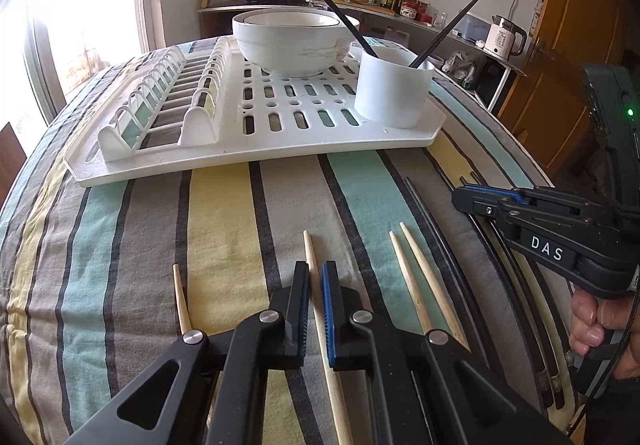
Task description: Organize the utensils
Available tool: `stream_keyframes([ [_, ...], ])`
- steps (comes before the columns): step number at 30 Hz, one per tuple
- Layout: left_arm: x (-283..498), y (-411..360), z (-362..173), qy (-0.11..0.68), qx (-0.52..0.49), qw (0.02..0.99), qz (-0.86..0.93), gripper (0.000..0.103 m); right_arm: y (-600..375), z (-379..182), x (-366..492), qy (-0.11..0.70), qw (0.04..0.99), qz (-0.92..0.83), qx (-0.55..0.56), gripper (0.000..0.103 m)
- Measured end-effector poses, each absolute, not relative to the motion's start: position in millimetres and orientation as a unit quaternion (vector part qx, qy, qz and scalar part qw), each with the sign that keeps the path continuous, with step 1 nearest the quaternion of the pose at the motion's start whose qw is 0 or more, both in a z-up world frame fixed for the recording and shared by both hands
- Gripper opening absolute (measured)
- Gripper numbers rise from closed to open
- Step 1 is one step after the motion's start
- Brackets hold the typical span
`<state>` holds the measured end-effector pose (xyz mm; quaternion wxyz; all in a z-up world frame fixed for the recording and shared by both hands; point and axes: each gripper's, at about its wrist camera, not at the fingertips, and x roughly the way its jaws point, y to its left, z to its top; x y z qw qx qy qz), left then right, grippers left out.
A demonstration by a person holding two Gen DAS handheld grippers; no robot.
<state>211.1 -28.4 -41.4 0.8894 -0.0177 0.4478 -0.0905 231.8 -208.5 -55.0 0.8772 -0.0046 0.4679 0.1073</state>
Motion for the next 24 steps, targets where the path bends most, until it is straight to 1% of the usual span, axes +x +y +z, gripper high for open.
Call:
stream_keyframes([
  [7, 214.2, -31.0, -40.9, 0.455, -0.011, 0.886, -0.091, 0.006, -206.5, -55.5, 231.5, 0.468, 0.876, 0.114, -0.005, 0.006],
  [15, 224.9, -44.2, -40.5, 0.458, 0.045, 0.883, -0.090, 0.006, -205.0, -57.0, 233.6, 0.469, 0.875, 0.117, -0.012, 0.006],
  [20, 227.8, -43.1, -39.7, 0.458, 0.042, 0.883, -0.093, 0.006, -208.3, -53.7, 230.7, 0.462, 0.879, 0.119, 0.001, 0.005],
  [24, 222.8, -37.9, -33.1, 0.451, 0.023, 0.887, -0.098, 0.005, -211.0, -39.7, 223.5, 0.443, 0.888, 0.123, 0.008, 0.005],
])
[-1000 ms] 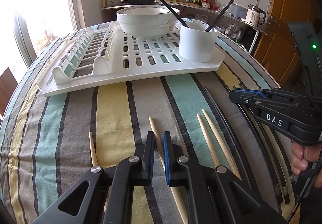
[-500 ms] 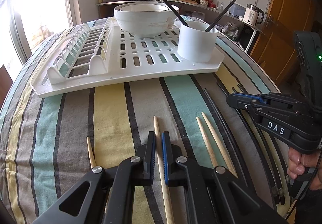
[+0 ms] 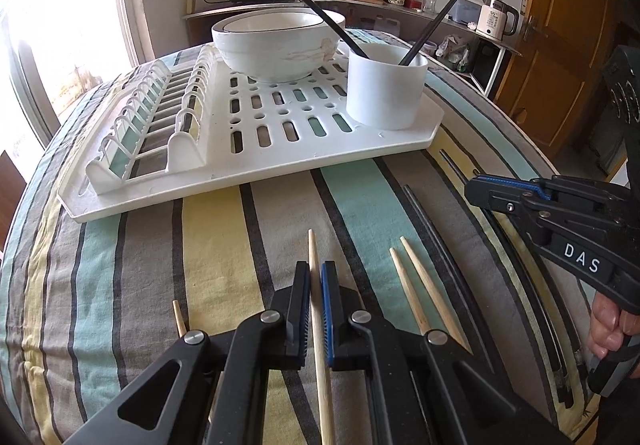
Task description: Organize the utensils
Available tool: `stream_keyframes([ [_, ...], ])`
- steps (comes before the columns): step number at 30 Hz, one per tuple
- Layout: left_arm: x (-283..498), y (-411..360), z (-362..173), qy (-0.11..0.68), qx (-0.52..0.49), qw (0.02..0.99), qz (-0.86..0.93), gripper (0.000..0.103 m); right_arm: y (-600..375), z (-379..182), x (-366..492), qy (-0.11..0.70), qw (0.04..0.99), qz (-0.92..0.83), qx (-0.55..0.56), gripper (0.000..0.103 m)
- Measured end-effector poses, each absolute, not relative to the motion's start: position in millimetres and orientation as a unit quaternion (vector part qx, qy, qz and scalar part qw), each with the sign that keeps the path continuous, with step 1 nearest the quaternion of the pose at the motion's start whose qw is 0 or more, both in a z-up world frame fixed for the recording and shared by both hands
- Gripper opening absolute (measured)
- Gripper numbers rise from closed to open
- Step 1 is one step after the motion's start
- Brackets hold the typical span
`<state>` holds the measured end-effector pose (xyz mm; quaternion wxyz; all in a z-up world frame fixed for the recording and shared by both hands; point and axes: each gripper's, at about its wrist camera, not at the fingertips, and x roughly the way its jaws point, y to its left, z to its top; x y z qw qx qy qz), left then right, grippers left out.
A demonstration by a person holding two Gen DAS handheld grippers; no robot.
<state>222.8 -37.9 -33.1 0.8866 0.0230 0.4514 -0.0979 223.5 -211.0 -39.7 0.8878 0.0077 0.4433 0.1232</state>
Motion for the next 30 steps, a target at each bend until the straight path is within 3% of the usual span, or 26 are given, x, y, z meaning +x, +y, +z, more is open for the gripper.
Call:
stream_keyframes([
  [19, 174.8, -23.1, 79.9, 0.327, -0.007, 0.936, -0.131, 0.005, -220.5, 65.5, 174.0, 0.303, 0.941, 0.144, 0.036, 0.005],
  [30, 160.5, -13.0, 101.8, 0.297, -0.022, 0.945, -0.137, 0.005, -228.4, 84.5, 154.4, 0.266, 0.952, 0.141, 0.046, 0.005],
])
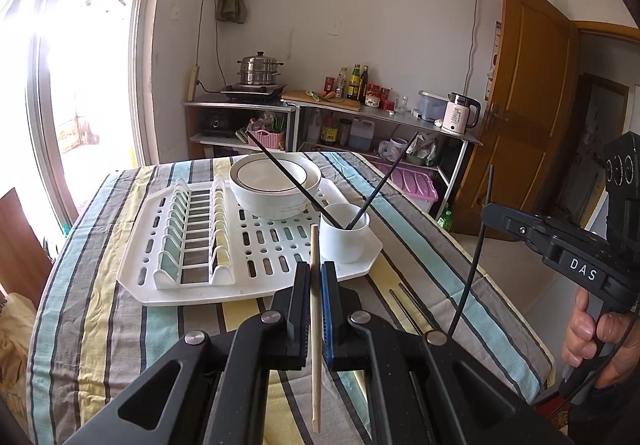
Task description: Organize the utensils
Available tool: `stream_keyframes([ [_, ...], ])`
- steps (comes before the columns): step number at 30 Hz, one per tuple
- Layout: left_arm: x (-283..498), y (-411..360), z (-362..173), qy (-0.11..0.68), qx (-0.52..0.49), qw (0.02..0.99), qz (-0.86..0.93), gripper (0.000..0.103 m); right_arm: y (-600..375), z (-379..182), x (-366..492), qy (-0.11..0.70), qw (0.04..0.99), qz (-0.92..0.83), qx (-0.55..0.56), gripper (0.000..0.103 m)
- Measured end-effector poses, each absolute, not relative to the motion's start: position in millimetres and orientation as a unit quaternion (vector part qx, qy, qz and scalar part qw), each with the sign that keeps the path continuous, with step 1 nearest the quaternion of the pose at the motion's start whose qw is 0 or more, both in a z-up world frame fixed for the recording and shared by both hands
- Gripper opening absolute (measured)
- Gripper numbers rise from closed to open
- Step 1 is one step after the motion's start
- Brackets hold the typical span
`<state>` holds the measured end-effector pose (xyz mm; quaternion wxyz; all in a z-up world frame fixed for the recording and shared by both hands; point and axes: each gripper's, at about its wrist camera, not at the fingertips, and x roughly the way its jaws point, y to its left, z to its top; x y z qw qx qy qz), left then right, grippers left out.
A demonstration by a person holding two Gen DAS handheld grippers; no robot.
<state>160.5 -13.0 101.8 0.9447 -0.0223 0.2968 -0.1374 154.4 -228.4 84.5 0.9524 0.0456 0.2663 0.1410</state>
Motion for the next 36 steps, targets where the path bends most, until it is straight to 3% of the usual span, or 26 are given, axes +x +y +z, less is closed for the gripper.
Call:
stream_keyframes([
  [12, 178.2, -18.7, 120.5, 0.284, -0.028, 0.946, -0.152, 0.005, -234.5, 101.3, 157.0, 0.245, 0.958, 0.141, 0.050, 0.004],
  [36, 312.2, -49.7, 187.0, 0.232, -0.069, 0.955, -0.174, 0.005, -243.2, 155.3, 230.2, 0.191, 0.971, 0.130, 0.069, 0.004],
])
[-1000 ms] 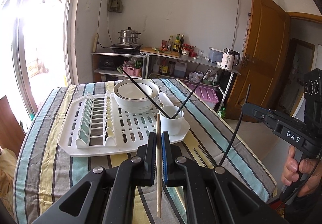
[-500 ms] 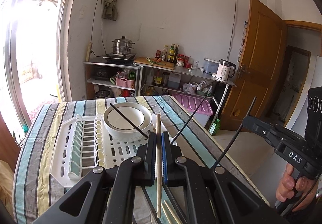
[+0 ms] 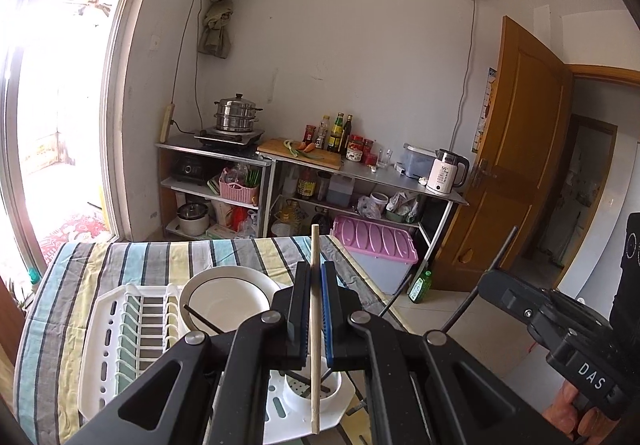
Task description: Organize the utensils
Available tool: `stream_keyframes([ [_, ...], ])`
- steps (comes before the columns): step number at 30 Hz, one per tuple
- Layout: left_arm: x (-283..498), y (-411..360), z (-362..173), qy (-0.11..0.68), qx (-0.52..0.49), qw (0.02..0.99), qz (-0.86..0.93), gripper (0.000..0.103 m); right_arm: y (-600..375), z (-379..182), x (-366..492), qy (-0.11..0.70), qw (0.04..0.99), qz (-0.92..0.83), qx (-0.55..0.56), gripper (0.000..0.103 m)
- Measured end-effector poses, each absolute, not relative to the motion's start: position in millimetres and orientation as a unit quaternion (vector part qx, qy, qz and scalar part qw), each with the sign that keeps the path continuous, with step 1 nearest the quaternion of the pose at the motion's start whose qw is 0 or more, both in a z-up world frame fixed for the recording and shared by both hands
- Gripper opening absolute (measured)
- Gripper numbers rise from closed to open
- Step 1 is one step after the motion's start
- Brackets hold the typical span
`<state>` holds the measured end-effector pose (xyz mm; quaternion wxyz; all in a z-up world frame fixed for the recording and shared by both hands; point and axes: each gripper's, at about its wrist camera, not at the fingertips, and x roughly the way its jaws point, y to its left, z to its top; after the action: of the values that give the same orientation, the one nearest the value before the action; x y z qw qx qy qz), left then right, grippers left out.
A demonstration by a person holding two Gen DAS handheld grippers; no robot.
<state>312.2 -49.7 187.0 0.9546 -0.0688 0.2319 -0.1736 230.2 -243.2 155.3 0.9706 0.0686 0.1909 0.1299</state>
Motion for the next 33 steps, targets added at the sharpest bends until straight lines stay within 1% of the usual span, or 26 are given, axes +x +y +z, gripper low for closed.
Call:
stream_keyframes([
  [8, 354.4, -50.2, 172.3, 0.231, -0.089, 0.955, -0.163, 0.005, -249.6, 154.2, 255.4, 0.192, 0.970, 0.126, 0.082, 0.004],
  [17, 379.7, -53.3, 135.1, 0.246, -0.105, 0.951, -0.158, 0.005, -253.8, 133.1, 277.8, 0.216, 0.964, 0.124, 0.094, 0.004],
  [24, 384.6, -50.6, 106.2, 0.268, -0.115, 0.944, -0.153, 0.005, -259.4, 110.0, 287.8, 0.244, 0.957, 0.119, 0.104, 0.004],
  [33, 375.0, -41.9, 83.0, 0.288, -0.111, 0.941, -0.135, 0.005, -273.3, 92.1, 291.0, 0.268, 0.952, 0.098, 0.114, 0.005],
])
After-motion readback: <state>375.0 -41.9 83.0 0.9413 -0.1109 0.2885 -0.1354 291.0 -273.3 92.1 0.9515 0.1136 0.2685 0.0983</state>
